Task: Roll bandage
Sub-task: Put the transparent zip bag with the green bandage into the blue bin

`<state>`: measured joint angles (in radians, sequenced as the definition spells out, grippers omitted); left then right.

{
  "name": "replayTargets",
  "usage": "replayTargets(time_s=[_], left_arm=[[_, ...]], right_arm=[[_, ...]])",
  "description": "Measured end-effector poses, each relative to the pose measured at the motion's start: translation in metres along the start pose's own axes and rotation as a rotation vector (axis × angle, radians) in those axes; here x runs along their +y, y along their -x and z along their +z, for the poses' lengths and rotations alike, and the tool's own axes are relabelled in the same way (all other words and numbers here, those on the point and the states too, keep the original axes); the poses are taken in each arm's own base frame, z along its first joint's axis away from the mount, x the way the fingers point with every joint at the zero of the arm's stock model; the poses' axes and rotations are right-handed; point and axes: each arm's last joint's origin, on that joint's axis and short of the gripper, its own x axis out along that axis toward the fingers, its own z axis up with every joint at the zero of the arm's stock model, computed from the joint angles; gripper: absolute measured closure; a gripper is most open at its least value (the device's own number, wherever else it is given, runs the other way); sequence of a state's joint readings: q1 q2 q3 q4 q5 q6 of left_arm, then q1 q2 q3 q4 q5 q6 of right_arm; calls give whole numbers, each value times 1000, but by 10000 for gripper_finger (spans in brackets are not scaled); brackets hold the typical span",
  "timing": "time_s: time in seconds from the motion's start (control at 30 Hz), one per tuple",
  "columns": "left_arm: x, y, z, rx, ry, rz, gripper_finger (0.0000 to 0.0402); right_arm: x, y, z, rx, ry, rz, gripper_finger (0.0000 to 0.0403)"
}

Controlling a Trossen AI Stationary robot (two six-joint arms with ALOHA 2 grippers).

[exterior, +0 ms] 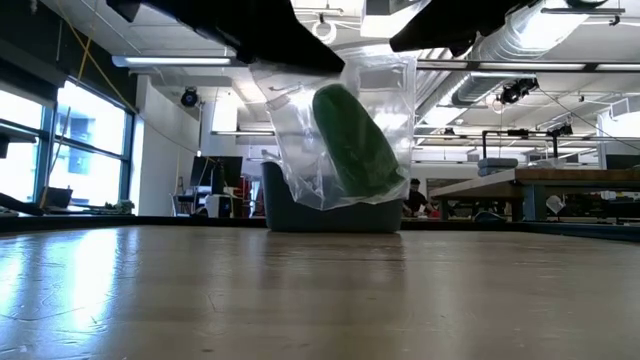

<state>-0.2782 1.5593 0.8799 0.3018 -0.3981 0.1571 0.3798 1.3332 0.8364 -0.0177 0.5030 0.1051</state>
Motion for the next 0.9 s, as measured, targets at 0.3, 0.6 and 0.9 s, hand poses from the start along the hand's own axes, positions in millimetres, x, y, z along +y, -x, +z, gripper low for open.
replayTargets(time_s=[0.3,0.6,0.9], left_arm=[[14,-8,-6,31,52,46,393],[70,-20,22,95,188,258,400],[192,-22,16,-12,477,536,401]], right_arm=[[0,0,0,1,12,-1,402],[-17,28,-9,144,-117,-75,319],[-21,34,-11,171,-188,-88,304]])
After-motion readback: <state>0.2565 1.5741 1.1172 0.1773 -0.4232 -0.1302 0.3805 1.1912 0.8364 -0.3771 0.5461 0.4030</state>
